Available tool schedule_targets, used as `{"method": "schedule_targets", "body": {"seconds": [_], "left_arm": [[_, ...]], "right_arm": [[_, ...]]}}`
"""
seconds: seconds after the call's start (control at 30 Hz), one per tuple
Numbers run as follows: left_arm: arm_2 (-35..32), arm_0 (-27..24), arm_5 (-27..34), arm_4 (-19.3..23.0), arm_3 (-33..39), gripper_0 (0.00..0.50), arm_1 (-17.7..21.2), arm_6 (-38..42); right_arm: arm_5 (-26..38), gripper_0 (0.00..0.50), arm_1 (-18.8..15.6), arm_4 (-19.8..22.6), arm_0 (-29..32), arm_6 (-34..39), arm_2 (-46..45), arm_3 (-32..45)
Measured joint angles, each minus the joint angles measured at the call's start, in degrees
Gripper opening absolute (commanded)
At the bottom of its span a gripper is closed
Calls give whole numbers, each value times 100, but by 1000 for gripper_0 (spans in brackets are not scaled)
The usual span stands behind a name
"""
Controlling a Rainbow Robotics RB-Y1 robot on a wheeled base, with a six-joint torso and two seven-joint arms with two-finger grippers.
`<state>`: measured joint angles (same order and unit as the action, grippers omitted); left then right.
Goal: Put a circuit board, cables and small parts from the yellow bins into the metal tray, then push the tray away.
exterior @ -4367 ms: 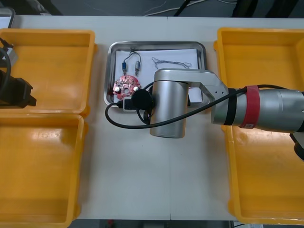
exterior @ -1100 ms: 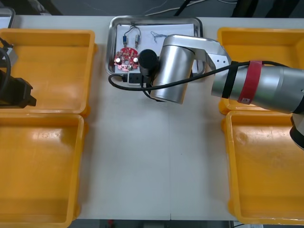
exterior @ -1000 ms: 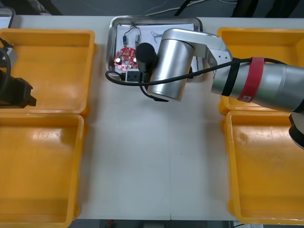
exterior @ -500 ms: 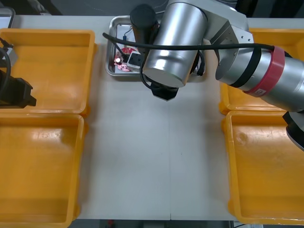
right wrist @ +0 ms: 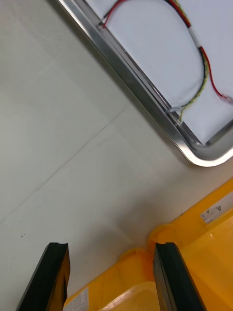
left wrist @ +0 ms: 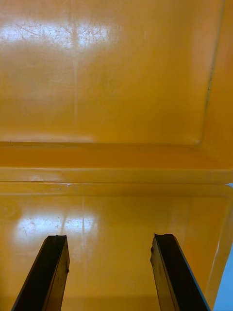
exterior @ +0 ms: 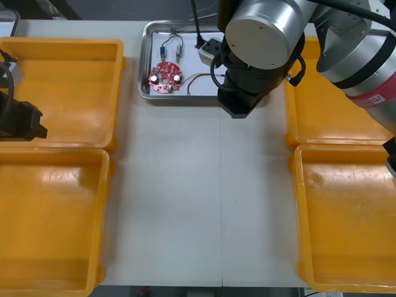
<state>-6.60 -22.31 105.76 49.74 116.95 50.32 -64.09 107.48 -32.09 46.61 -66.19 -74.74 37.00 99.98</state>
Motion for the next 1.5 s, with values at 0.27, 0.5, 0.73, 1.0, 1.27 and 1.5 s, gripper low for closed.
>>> {"method": "schedule_targets", "body": {"seconds": [0.27, 0.5, 0.73, 1.0, 1.27, 1.5], "left_arm": [[0, 1, 0, -1, 1, 500, 0, 0], [0, 1, 0, -1, 1, 500, 0, 0], [0, 1, 0, -1, 2, 500, 0, 0], [0, 2, 0, -1, 2, 500, 0, 0], [0, 2, 0, -1, 3, 500, 0, 0], [0, 2, 0, -1, 3, 500, 0, 0]], "right_arm": [[209, 500, -485, 70, 613, 370, -582, 568], [215, 500, -912, 432, 1143, 764, -1271, 770], [226, 500, -1291, 762, 1634, 765, -2014, 882], [229, 500, -1800, 784, 2260, 952, -2490, 1267], [230, 500, -2176, 870, 3003, 1131, -3217, 1420], [231, 500, -2358, 869, 3533, 1136, -3759, 1420]]}}
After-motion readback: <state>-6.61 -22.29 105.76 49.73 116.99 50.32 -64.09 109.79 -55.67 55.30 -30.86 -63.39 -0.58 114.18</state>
